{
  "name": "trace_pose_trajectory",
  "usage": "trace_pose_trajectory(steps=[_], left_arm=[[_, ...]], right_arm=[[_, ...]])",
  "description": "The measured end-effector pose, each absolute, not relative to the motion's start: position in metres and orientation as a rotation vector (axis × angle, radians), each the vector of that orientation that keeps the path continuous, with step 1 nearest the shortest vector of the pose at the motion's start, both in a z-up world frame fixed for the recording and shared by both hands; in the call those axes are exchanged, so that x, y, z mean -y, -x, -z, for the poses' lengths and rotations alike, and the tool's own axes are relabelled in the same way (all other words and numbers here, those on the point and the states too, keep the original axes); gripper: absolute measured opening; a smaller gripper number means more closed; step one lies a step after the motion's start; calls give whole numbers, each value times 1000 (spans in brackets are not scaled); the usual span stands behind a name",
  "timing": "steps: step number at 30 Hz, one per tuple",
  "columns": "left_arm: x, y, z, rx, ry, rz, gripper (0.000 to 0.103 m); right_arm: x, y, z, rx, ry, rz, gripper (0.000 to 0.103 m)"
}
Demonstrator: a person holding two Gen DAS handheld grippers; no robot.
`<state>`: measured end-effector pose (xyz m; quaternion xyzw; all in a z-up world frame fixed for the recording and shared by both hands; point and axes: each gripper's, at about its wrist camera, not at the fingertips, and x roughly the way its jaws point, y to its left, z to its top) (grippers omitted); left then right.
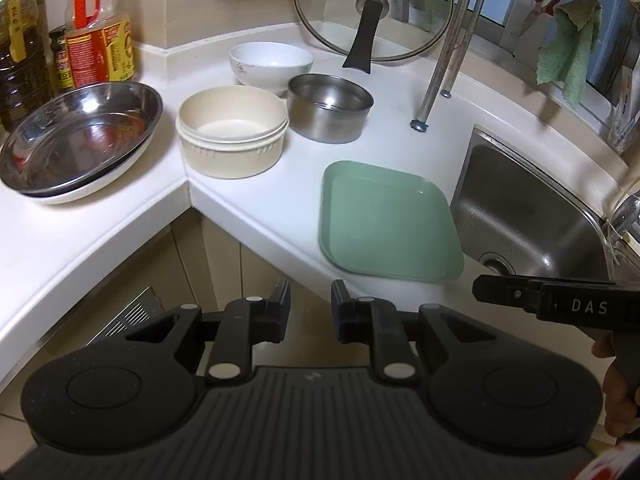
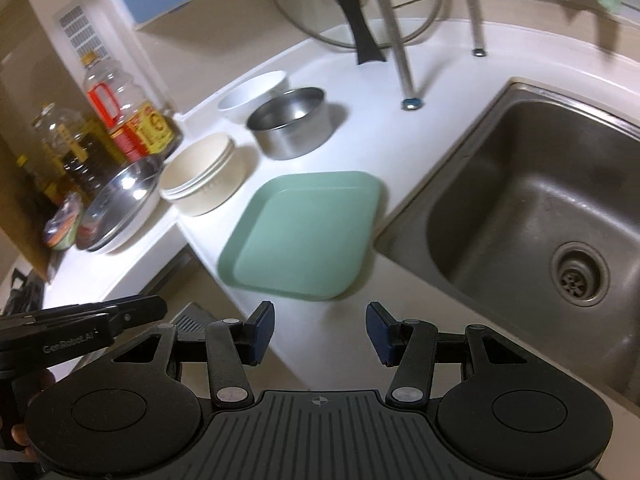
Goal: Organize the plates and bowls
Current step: 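Move both grippers to the pale green square plate by the sink, then close both grippers on the green plate edge and lift it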
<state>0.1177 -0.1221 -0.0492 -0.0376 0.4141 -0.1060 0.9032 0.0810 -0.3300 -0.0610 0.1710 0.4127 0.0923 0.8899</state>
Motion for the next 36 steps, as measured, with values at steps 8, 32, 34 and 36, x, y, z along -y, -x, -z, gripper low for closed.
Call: trace_pose_trajectory(steps=[8,32,34,36], left_arm=[[127,-136,55,-848,65,235,19],[145,-175,72,-868,46,263,19],[147,-179,75,-870,40,260,19],[149,-183,78,-872,34,258,19]], right_arm=[[336,-90,66,-828,-371,-162,52],[335,-122,83,-797,-363,-128,41],[334,-125,84,-795,-359,-123,39],[335,-129,86,-794,-358,-118,37]])
